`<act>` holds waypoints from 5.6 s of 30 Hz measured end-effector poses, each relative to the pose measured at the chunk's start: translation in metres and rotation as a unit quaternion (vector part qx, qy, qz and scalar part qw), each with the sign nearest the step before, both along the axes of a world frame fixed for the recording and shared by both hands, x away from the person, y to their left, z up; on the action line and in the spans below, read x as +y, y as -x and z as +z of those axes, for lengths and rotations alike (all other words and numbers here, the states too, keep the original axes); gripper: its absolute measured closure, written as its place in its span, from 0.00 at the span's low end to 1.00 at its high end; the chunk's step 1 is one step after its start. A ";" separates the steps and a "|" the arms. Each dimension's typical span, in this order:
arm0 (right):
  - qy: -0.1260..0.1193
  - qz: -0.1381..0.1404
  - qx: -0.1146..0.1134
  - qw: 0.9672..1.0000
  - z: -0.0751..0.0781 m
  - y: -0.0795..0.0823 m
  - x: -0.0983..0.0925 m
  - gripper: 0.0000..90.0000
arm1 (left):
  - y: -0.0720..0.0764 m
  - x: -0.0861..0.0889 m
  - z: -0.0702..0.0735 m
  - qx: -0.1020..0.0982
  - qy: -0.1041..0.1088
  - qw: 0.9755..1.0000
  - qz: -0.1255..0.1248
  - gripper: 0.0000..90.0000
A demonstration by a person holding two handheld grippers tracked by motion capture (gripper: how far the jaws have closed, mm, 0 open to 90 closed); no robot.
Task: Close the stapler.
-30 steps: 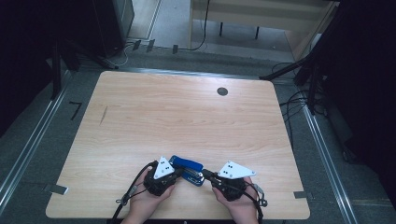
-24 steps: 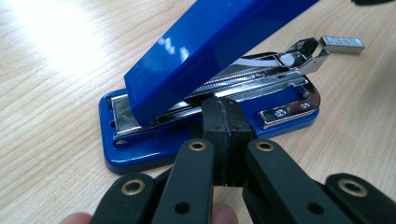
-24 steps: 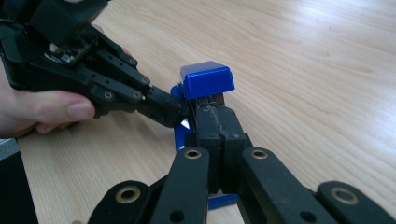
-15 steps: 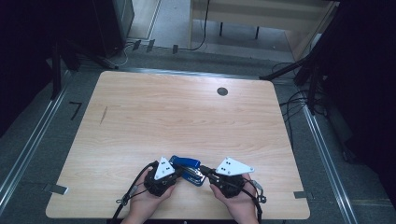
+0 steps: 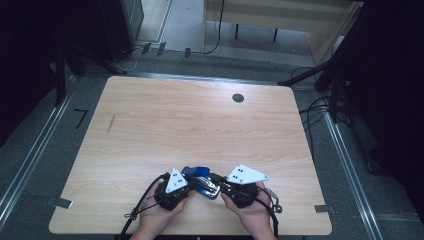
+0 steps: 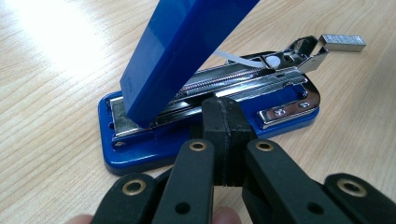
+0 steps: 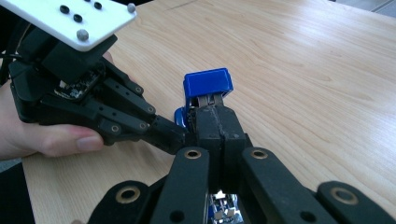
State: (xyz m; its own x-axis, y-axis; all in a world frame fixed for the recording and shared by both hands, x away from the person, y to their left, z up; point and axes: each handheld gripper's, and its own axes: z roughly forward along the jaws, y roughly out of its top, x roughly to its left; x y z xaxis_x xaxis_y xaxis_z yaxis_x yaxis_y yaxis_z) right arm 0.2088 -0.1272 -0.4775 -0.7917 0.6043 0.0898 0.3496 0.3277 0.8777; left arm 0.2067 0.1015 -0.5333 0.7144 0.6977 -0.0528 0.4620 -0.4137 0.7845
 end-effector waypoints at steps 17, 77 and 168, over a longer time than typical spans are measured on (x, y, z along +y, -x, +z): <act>0.002 0.005 -0.008 1.000 0.008 -0.005 0.009 1.00 | 0.001 -0.001 0.000 -0.003 -0.002 1.000 0.000 1.00; 0.017 0.030 -0.026 0.999 0.028 -0.030 0.053 1.00 | 0.002 -0.002 0.000 -0.013 -0.009 1.000 -0.001 1.00; 0.074 0.072 0.072 0.992 -0.025 -0.074 0.107 1.00 | 0.002 -0.002 0.000 -0.015 -0.013 1.000 -0.004 1.00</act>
